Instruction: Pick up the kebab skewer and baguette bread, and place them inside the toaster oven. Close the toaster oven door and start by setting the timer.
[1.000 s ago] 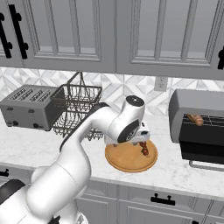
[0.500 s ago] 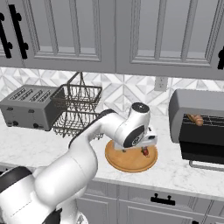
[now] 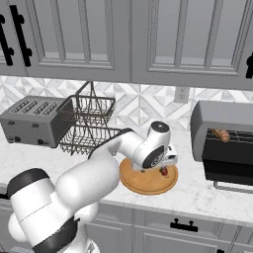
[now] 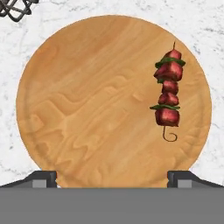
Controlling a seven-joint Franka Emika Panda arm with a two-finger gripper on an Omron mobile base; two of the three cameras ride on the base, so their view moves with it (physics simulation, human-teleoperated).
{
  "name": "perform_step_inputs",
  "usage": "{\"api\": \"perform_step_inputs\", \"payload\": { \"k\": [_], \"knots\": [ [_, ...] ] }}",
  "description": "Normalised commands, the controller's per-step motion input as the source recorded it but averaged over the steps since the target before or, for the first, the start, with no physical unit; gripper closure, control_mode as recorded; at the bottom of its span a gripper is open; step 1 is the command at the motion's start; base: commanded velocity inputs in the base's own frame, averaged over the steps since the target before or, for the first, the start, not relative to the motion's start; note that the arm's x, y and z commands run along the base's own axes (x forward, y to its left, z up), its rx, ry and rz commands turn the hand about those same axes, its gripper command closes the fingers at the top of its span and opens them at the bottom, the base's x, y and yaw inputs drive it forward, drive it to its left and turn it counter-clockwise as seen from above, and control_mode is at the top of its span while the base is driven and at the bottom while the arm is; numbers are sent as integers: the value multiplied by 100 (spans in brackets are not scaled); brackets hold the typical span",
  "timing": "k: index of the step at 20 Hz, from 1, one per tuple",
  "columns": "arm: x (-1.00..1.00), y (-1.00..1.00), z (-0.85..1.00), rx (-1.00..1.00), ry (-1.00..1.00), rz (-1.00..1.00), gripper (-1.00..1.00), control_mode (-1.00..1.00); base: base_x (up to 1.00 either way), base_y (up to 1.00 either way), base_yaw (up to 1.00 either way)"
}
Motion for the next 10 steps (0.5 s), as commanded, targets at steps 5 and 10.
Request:
{"api": "perform_step_inputs", "payload": {
  "k": [5, 10],
  "knots": [
    [39, -7, -16, 0, 0, 0, -100, -100, 0, 0, 0],
    [36, -22, -18, 0, 0, 0, -100, -100, 0, 0, 0]
  ]
}}
